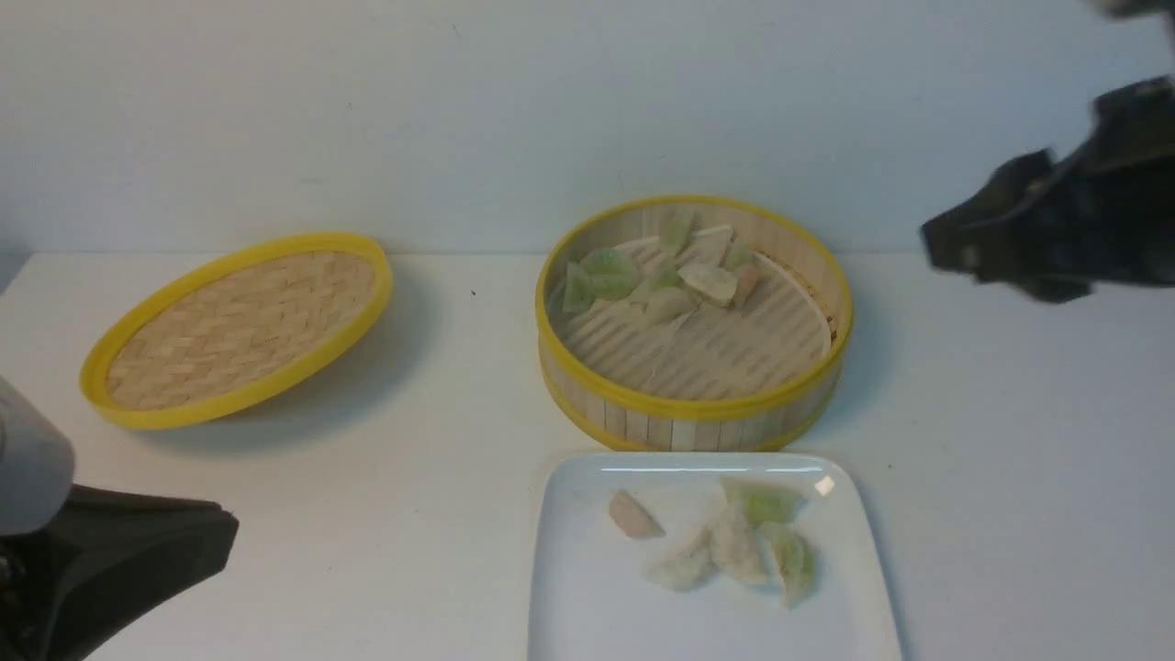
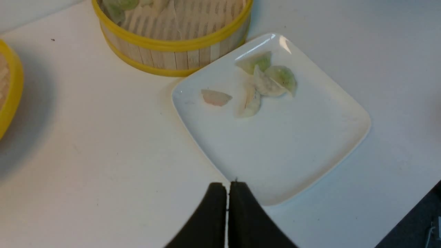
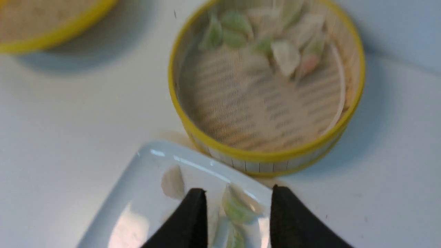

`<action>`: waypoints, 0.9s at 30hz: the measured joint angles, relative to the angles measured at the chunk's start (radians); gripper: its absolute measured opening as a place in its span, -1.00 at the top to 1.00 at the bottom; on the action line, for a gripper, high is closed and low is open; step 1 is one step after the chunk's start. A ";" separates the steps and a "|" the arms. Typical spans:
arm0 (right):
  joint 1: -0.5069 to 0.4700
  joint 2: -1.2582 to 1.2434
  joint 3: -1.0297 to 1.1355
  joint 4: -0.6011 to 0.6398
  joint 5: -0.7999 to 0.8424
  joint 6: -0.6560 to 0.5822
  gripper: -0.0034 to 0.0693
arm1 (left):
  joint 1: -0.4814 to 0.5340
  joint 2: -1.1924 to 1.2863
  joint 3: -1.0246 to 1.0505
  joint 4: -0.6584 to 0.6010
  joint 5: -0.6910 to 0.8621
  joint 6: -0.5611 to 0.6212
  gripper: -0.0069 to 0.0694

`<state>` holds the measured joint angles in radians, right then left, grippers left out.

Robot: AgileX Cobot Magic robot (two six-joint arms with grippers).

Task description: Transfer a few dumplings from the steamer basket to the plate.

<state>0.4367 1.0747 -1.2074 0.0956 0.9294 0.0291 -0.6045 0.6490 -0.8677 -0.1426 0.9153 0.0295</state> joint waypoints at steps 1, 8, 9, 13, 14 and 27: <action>0.000 -0.061 0.000 -0.004 -0.005 0.001 0.43 | 0.000 0.000 0.000 0.000 -0.019 0.000 0.83; 0.000 -0.432 0.063 -0.039 -0.105 0.004 0.88 | 0.000 0.000 0.000 0.000 -0.123 0.000 0.83; 0.000 -0.554 0.128 -0.058 -0.158 0.010 0.92 | 0.000 0.000 0.000 0.000 -0.153 0.000 0.83; 0.000 -0.814 0.318 -0.109 -0.342 0.056 0.94 | 0.000 0.000 0.000 0.000 -0.216 0.000 0.83; 0.000 -0.876 0.369 -0.125 -0.380 0.076 0.94 | 0.000 0.000 0.000 -0.001 -0.229 0.000 0.83; 0.000 -1.096 0.648 -0.217 -0.747 0.146 0.94 | 0.001 0.042 0.000 -0.007 -0.289 0.000 0.83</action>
<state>0.4367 -0.0210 -0.5590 -0.1210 0.1821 0.1754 -0.6038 0.6910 -0.8677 -0.1494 0.6263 0.0295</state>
